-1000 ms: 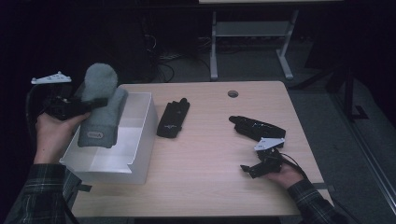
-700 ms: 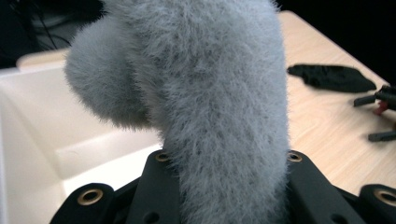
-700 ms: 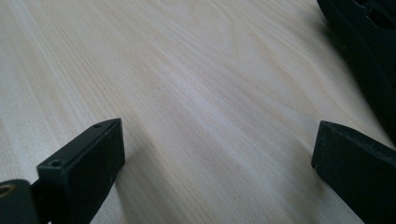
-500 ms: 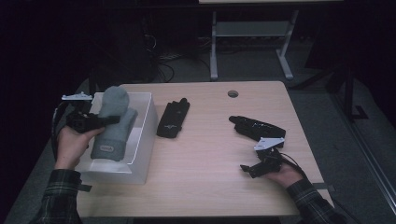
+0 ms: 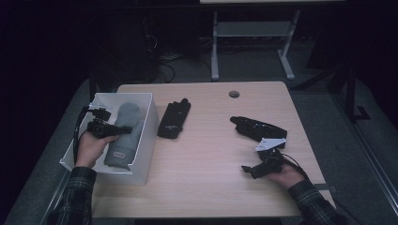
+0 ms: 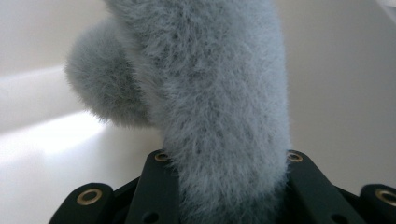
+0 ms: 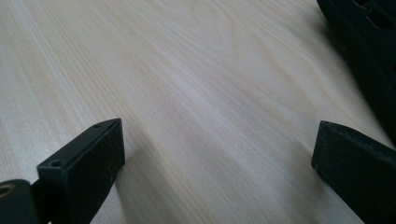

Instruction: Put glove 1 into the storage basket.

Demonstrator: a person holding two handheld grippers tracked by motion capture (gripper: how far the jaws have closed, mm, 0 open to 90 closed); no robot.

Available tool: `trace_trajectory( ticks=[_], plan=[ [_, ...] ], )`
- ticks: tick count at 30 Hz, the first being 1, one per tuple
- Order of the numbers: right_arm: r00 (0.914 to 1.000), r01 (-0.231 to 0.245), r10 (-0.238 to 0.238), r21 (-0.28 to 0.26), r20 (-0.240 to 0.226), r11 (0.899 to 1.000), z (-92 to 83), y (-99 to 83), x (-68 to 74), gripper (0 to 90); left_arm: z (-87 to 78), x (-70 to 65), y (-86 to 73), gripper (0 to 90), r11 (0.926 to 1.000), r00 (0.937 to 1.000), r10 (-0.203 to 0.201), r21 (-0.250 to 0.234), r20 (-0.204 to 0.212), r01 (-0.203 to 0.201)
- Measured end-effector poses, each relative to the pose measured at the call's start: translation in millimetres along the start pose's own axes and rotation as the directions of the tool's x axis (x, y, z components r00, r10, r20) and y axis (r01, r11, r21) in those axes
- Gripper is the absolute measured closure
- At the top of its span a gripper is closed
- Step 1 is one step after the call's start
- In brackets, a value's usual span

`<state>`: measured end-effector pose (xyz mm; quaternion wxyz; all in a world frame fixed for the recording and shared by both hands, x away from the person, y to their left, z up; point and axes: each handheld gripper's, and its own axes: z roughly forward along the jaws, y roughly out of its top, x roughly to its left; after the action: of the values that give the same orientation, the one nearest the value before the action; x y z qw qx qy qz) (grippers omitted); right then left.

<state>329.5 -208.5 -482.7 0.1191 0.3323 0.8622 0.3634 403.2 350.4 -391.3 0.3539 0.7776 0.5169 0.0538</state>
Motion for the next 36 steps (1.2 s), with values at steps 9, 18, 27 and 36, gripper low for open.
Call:
trace_trajectory(
  ticks=[9,18,27,36],
  plan=[
    [1.0,0.0,0.0,0.0,0.001,1.0,0.0,0.0,0.0,2.0,20.6,18.3,-8.3,61.7,0.9983,0.9979,-0.002,0.058,-0.064,0.006],
    [1.0,0.001,-0.001,0.002,0.001,1.0,-0.2,0.1,0.0,2.0,14.4,13.2,-1.6,27.2,0.9999,0.9882,0.01,-0.012,-0.153,-0.012],
    [1.0,-0.001,0.001,-0.001,0.001,1.0,0.0,-0.1,0.2,2.0,-18.6,-6.2,19.2,18.9,0.99,0.9799,0.041,-0.125,-0.195,-0.066],
    [1.0,-0.001,0.001,-0.001,0.003,1.0,-0.1,-0.2,0.3,2.0,-47.2,-44.4,37.0,18.8,0.9667,0.9841,0.129,-0.206,-0.122,-0.152]
  ],
)
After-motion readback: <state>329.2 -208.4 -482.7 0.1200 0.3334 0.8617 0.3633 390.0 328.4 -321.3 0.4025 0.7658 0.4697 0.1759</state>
